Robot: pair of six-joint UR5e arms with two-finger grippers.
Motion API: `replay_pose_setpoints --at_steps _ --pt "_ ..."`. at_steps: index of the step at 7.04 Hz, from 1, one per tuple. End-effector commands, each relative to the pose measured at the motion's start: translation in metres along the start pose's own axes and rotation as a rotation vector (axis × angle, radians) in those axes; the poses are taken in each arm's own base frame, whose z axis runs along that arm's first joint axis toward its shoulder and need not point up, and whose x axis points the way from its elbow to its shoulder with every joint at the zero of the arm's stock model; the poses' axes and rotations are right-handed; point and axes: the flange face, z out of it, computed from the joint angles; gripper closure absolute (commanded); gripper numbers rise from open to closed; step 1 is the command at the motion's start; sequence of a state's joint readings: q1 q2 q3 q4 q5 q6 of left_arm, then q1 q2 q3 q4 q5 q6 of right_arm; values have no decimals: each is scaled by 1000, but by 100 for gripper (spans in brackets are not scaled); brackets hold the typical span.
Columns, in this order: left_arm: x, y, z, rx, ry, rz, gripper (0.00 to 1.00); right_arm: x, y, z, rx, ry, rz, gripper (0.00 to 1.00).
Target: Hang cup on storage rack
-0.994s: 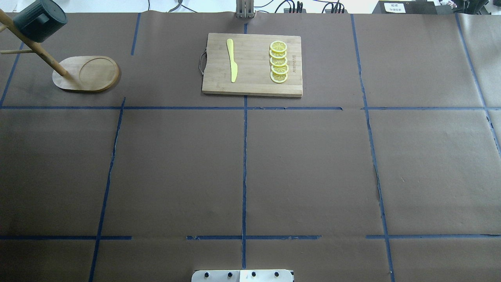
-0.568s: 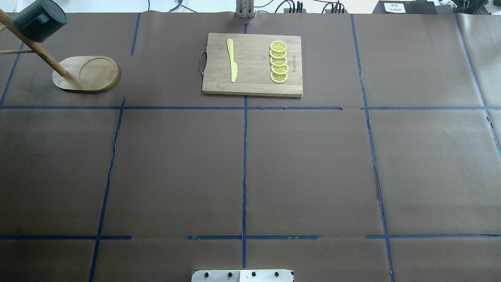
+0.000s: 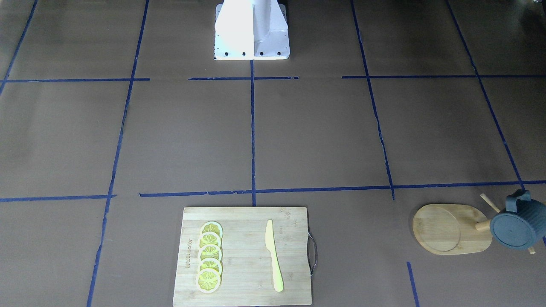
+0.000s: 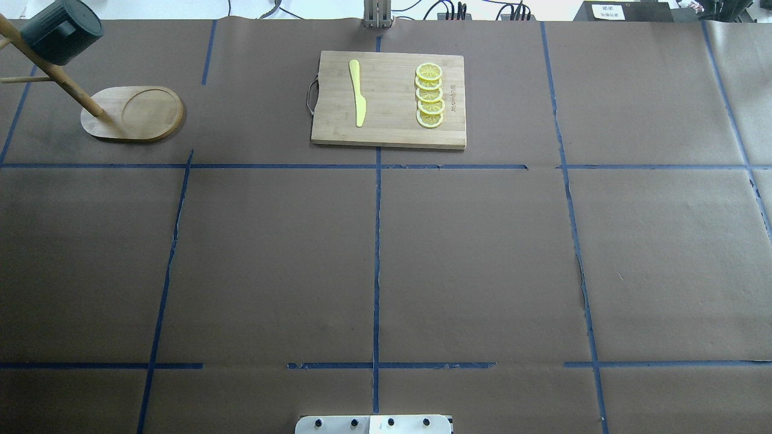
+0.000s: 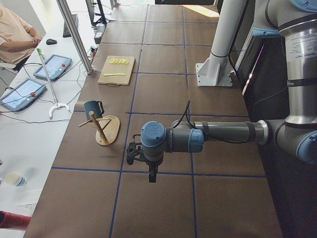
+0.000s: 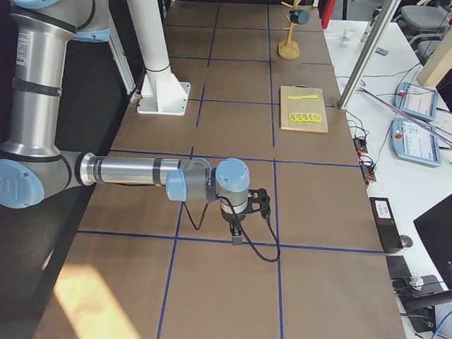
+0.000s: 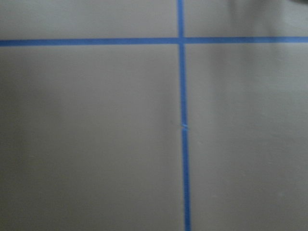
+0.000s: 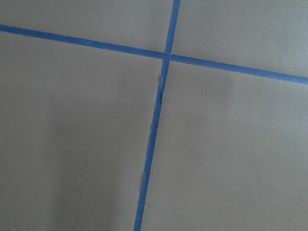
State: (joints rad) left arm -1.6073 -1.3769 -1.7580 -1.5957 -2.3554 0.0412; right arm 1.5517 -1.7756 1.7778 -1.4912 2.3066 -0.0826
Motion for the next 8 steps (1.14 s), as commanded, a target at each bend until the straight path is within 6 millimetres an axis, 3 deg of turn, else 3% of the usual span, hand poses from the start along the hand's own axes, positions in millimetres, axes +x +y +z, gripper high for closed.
replay_pose_setpoints --at_steps 1,4,8 --pt "2 5 -1 9 29 3 0 4 4 1 -4 0 12 0" --pt "-1 23 4 -1 56 -13 0 4 3 3 -4 -7 11 0" --pt "1 26 3 -4 55 -11 0 6 7 8 -15 -9 18 0"
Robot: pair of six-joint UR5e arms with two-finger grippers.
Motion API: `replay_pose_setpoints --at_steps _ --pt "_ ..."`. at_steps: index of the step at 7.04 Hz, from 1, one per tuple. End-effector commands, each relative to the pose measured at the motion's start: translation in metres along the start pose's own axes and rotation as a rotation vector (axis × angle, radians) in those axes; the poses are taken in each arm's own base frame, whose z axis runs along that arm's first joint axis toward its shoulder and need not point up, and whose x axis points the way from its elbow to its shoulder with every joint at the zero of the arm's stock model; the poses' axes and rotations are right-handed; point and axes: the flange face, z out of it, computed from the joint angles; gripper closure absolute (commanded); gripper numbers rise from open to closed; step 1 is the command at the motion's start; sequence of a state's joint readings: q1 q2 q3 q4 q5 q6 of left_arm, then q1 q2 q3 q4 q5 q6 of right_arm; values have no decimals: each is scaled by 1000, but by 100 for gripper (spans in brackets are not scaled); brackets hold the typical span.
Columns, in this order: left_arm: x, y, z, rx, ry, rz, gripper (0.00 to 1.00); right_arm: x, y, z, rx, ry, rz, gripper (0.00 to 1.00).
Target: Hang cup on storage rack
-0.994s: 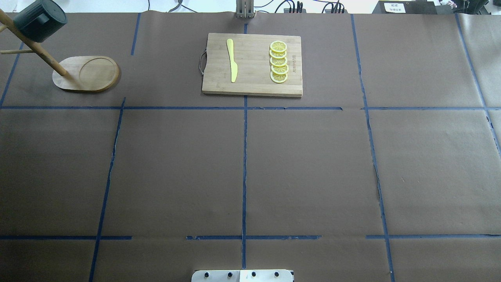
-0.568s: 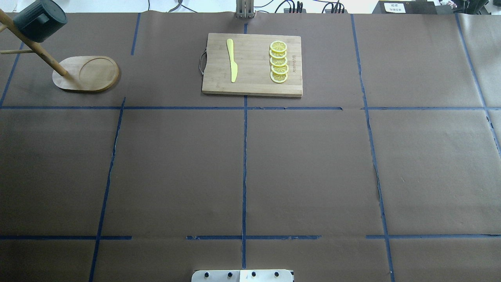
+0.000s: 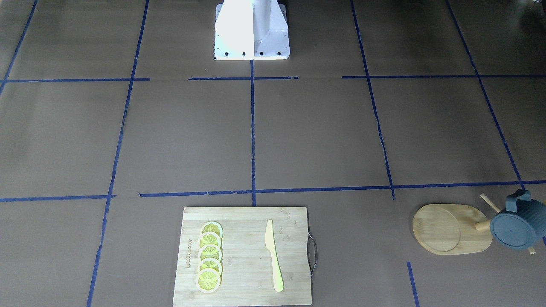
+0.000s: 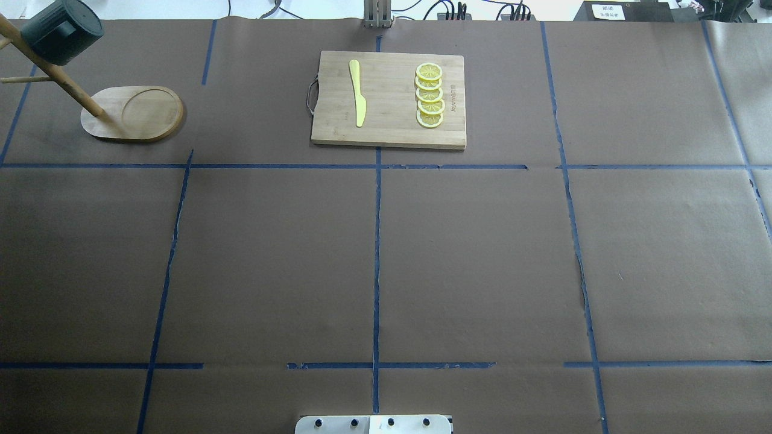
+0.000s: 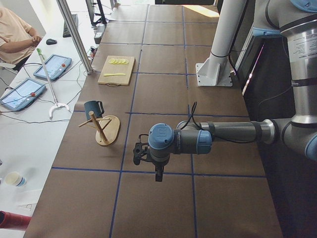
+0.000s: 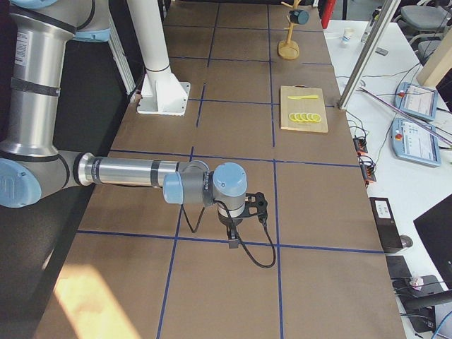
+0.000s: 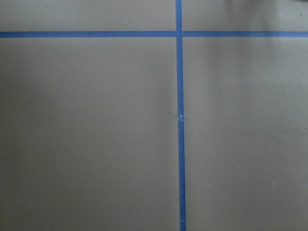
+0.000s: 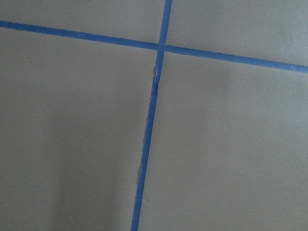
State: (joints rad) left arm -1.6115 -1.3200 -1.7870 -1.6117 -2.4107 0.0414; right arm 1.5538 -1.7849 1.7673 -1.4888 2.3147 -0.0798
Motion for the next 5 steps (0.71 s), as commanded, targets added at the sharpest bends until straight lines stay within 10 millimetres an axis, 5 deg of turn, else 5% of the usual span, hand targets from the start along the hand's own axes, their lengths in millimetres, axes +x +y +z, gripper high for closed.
replay_pose_setpoints --at_steps 1,5 --pt "0 2 1 -3 -1 -2 0 1 1 3 -6 -2 0 0" --pt "-3 6 3 -8 -4 -9 0 2 3 7 -13 -3 2 0"
